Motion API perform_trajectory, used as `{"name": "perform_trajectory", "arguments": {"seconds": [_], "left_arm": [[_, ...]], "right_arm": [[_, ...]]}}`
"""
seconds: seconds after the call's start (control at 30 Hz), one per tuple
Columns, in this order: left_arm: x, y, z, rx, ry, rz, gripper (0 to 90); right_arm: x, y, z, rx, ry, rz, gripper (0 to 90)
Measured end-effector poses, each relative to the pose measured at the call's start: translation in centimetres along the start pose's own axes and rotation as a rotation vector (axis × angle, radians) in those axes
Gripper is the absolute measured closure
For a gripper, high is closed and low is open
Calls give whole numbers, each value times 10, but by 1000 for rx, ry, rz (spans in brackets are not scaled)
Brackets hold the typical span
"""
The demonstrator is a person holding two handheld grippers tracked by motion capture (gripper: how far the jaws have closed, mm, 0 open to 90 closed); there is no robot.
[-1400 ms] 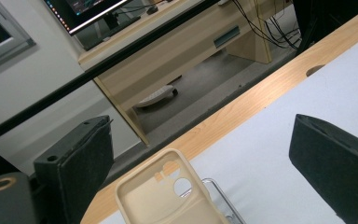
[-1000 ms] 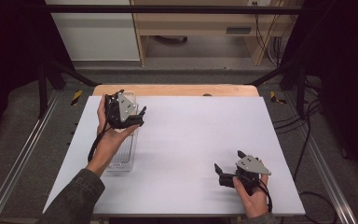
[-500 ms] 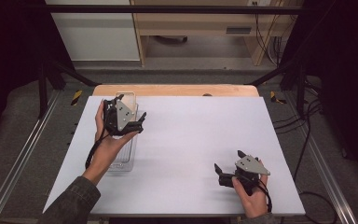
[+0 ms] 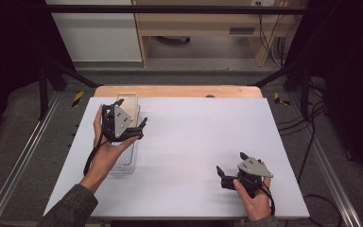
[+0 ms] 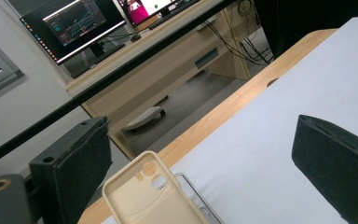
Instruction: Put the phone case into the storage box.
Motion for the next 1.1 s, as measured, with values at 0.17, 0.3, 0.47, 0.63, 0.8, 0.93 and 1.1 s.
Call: {"name": "perform_trajectory", "arguments": {"seconds": [0.17, 0.3, 0.47, 0.63, 0.8, 0.93, 1.1], "left_arm": [[-1, 7, 2, 5, 14, -17, 46], [-1, 13, 4, 9, 29, -31, 46], [1, 18, 6, 23, 62, -44, 45], [2, 23, 8, 33, 117, -67, 43], [5, 27, 9, 40, 126, -71, 39], [8, 32, 8, 65, 121, -77, 37], [12, 37, 6, 77, 126, -87, 35]], "right_arm": [[0, 0, 0, -1, 2, 0, 29], [0, 0, 0, 0, 2, 1, 29], [0, 0, 0, -1, 2, 1, 29], [0, 0, 0, -2, 4, 2, 29], [0, 1, 1, -2, 3, 3, 29], [0, 0, 1, -3, 7, 3, 29], [0, 0, 1, -5, 7, 3, 29]]}}
Point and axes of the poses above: each handheld gripper's, and its own axes: y roughly backward along the jaws, x roughly out of its underside, z roughly to its left, the point moved 2 cm from there along -y, roughly forward along the jaws, and after that the axes turned 11 degrees about z, right-handed, at the moved point
